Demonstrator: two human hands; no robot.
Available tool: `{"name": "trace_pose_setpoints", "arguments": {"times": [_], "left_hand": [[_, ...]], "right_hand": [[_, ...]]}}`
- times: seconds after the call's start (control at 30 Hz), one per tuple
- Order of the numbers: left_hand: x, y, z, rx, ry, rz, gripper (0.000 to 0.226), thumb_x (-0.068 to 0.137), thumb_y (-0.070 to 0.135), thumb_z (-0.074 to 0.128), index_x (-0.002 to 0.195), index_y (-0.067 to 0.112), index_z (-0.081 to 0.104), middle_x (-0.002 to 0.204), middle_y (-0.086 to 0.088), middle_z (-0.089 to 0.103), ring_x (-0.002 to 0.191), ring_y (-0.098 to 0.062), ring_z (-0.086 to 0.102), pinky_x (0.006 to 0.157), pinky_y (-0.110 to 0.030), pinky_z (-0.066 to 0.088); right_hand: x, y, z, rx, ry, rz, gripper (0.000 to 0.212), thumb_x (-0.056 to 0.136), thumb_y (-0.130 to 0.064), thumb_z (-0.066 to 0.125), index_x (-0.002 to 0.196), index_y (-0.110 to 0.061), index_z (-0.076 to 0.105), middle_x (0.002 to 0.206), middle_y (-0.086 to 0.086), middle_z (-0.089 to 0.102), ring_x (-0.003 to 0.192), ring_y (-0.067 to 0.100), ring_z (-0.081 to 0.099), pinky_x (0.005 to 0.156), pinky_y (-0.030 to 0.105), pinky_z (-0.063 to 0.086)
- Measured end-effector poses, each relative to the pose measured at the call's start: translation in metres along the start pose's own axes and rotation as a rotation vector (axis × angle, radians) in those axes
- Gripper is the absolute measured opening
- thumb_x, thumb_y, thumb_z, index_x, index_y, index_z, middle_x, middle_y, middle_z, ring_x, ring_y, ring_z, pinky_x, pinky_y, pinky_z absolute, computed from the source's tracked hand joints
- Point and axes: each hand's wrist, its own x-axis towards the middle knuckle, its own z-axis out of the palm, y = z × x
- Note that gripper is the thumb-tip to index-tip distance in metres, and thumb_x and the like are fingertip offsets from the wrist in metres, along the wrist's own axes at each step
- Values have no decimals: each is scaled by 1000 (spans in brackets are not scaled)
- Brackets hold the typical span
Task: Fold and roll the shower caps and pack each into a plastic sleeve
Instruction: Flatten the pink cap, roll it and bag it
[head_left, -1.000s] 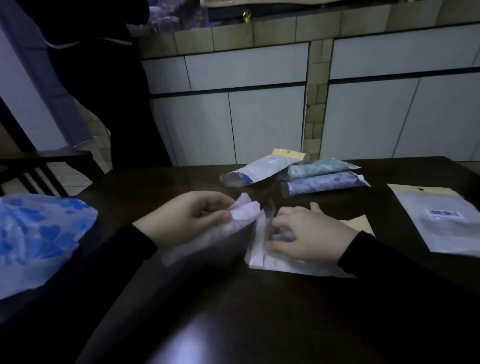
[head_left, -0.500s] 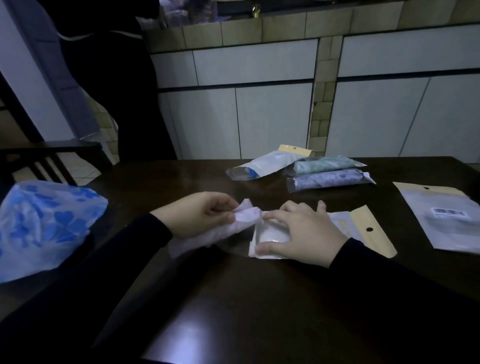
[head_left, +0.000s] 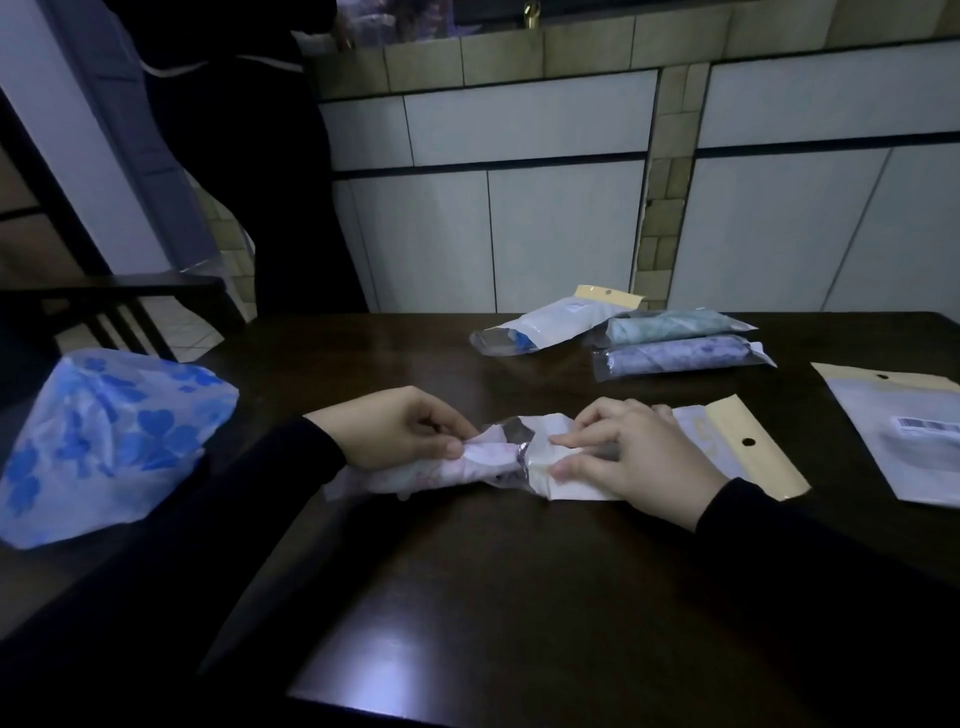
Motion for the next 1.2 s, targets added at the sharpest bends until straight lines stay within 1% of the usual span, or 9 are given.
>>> {"name": "trace_pose_setpoints", "arguments": {"times": [0.13,0.3,0.5,0.6,0.8,0.9,1.0,1.07,1.2], "left_hand": [[0,-2,-2,21,7,9,21,93,26,63,113,30,70,103,11,72,96,-4,66,90,-26,51],[0,1,-2,-38,51,23,21,91,28,65,111,30,71,105,13,72,99,-4,66,96,-33,50],[7,16,14,-71,54,52,19,90,26,66,107,32,72,98,27,67,100,-1,64,97,-27,49],[9,21,18,-49,101,103,17,87,25,70,103,31,74,99,27,65,101,3,61,93,-18,46],[5,16,14,117,377,83,19,73,48,76,79,30,76,85,14,66,78,-2,61,68,-23,50],[-9,4,-3,3,268,-43,23,72,51,74,85,33,74,87,13,70,78,-2,63,69,-22,50],[-21,-10,-18,91,55,-212,39,71,56,73,101,32,70,95,10,68,80,-6,64,72,-22,48],[-25,-15,-20,105,-12,-276,32,76,51,72,100,30,69,90,7,71,72,-8,67,72,-24,52],[-15,-5,-5,75,156,-175,21,79,40,75,91,23,72,74,5,70,62,-5,61,63,-17,44]], "right_hand": [[1,0,0,186,100,8,16,79,-49,68,94,-43,71,96,-27,54,103,1,43,97,31,29],[0,-2,-2,75,11,-15,31,81,-50,66,111,-43,67,98,-29,47,102,-1,36,103,31,27],[-2,-6,1,165,-7,-86,31,79,-50,68,110,-46,66,100,-26,50,108,0,41,104,33,31],[-4,-7,0,138,-23,-96,38,77,-55,67,114,-45,65,102,-28,49,108,-2,40,103,32,32],[-4,-9,-1,55,12,-45,35,78,-57,66,110,-43,66,96,-31,45,103,-2,36,101,30,29],[-4,-11,1,38,0,-20,36,78,-59,64,112,-45,65,93,-34,41,104,-1,35,100,28,27],[-3,-10,1,34,1,-9,37,78,-59,64,113,-45,64,94,-33,41,105,-1,36,98,27,26],[-4,-10,1,49,-3,-11,36,79,-58,65,113,-45,64,95,-32,42,105,-1,36,98,26,24],[-4,-10,3,61,10,-37,39,80,-54,66,117,-42,64,100,-31,45,109,2,38,102,30,26]]}}
